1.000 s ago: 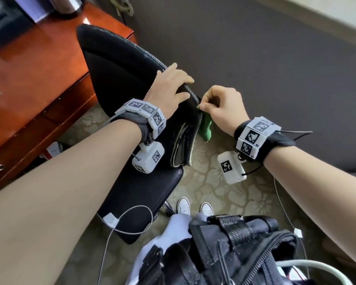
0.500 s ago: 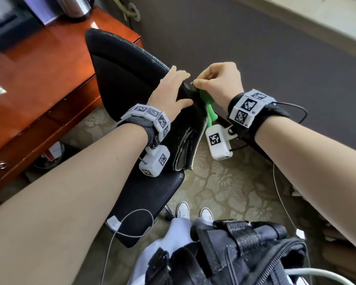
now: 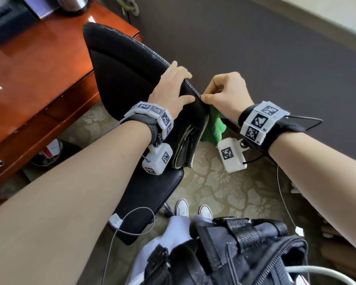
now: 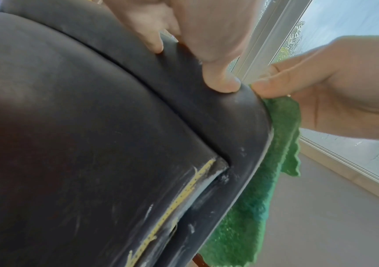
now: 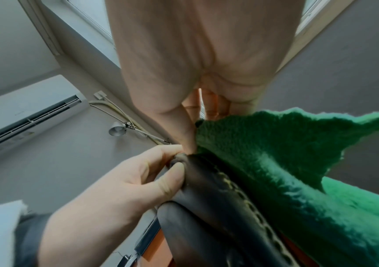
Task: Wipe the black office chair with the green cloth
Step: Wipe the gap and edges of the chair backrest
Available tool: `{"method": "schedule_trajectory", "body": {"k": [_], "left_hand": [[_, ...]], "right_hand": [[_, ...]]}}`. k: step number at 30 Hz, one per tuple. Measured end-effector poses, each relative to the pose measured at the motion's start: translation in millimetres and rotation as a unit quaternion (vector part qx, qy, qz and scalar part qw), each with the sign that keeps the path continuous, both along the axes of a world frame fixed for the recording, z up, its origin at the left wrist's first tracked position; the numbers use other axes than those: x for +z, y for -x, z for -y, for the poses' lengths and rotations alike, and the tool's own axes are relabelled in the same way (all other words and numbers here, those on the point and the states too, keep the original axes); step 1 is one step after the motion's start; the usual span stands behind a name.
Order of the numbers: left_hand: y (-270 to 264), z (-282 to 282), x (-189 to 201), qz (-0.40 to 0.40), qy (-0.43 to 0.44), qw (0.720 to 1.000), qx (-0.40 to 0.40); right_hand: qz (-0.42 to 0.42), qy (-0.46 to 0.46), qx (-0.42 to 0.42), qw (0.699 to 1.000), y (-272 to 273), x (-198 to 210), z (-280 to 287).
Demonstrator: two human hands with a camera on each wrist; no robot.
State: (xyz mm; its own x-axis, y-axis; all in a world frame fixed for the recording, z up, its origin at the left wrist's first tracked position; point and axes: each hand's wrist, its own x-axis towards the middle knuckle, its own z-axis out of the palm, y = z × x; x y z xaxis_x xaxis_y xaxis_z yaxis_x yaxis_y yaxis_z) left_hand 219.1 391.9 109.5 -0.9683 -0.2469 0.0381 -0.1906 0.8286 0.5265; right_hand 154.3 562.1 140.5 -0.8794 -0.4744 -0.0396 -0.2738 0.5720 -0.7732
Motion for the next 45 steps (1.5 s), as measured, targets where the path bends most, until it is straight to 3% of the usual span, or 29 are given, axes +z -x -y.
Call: {"method": "schedule_trajectory", "body": {"k": [6, 11, 16, 23, 29, 34, 37, 40, 45], "left_hand": [[1.0, 1.9, -1.7, -0.010, 0.001, 1.000, -0.002], [2.4, 3.9, -1.6, -0.009, -0.001, 1.000, 0.007], [3.6, 2.7, 1.6, -0.005, -0.003, 1.000, 0.012], [13.8, 13.2, 0.8, 0.018, 0.001, 1.000, 0.022], [25.2, 21.4, 5.4, 0.010, 0.001, 0.999, 0.041], [14.5, 13.7, 9.0, -0.024, 0.144, 0.989, -0.025], [0.1, -7.5, -6.7, -0.044, 0.134, 0.989, -0.049], [-0.3, -19.9, -10.1, -0.046, 0.065, 0.997, 0.015], [12.9, -23.2, 0.5, -0.056, 0.075, 0.993, 0.068]], "right_hand": [[0.015, -0.024, 0.017, 0.999, -11.1, -6.5, -18.8], [-0.005, 0.051, -0.050, 0.997, -0.9, 2.3, -4.2], [-0.055, 0.003, -0.029, 0.998, -9.6, -7.0, 10.3], [-0.073, 0.052, -0.111, 0.990, -29.1, -33.0, 9.9], [-0.019, 0.077, -0.150, 0.985, -33.1, -45.6, 11.6], [0.100, 0.159, -0.160, 0.969, -18.8, -54.0, 10.8], [0.127, 0.196, -0.127, 0.964, -9.9, -56.2, 13.1], [0.114, 0.177, -0.091, 0.973, 1.5, -57.0, 16.0], [0.056, 0.177, -0.029, 0.982, 29.7, -43.8, 23.3]]}}
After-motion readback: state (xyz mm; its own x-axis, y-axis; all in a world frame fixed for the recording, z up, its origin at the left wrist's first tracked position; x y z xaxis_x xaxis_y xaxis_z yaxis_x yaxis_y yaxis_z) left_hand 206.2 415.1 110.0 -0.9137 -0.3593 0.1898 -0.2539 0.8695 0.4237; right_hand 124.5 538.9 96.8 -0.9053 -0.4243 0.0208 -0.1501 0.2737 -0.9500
